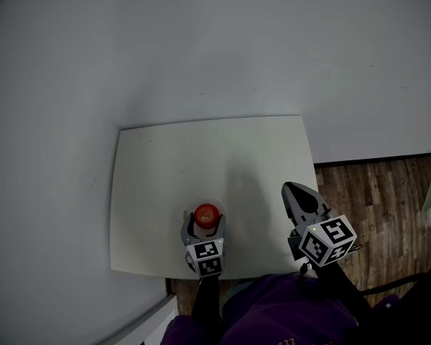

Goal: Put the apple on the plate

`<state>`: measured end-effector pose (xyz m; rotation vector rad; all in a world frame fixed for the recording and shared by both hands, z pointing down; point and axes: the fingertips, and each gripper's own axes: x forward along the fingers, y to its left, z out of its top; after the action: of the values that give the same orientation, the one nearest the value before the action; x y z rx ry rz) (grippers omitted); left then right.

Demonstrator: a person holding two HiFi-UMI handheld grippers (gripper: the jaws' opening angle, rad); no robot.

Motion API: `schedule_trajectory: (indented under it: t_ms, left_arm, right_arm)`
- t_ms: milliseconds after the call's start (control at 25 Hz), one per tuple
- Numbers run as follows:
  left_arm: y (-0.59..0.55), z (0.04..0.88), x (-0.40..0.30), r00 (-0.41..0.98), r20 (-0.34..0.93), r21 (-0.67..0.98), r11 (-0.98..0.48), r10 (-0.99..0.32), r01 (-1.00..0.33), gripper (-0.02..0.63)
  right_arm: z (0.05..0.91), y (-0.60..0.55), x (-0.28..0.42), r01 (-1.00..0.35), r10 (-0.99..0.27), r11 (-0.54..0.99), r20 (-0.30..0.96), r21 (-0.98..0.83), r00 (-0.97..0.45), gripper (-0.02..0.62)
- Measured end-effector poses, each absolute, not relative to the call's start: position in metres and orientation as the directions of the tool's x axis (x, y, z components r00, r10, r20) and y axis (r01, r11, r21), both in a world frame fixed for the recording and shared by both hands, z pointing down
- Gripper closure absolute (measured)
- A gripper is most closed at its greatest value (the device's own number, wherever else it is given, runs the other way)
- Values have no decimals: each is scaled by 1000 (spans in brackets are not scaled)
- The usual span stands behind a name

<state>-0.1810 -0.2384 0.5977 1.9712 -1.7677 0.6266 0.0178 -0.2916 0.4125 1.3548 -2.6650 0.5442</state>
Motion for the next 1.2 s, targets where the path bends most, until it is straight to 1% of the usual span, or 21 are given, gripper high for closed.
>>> schedule_trajectory:
  t_ms: [400,720,1200]
  left_arm:
    - [-232,609,-189,68,591,15,-74,-804,-997,233]
    - [-232,604,-190,64,573,47,-46,-817,-998,230]
    - [-233,594,-189,78,534,40,-67,-842,-997,223]
  right_arm:
    - [413,-293,16,-799,-761,540,253,-263,-597,584]
    - [408,-292,15,-794,-756,545,253,-269,-604,584]
    - [410,-291,13,-792,-753,546,255,-272,-607,584]
